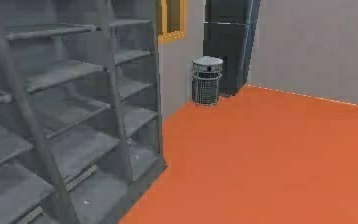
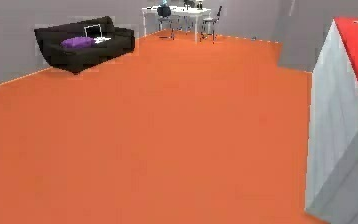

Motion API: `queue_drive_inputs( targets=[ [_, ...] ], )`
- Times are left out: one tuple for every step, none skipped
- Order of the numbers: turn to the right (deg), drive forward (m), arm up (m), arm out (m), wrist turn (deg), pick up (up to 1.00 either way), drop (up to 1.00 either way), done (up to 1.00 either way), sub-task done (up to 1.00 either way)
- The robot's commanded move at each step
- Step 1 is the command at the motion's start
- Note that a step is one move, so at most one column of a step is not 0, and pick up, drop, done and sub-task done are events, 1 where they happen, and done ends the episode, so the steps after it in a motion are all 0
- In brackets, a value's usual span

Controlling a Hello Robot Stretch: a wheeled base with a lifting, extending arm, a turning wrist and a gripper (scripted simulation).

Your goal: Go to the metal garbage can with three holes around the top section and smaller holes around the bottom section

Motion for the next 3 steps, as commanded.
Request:
queue_drive_inputs(
  targets=[
    [18.0,0.00,0.00,0.00,0.0,0.00,0.00,0.00,0.00],
    [0.0,1.00,0.00,0.00,0.0,0.00,0.00,0.00,0.00],
    [0.0,0.50,0.00,0.00,0.0,0.00,0.00,0.00,0.00]
  ],
)
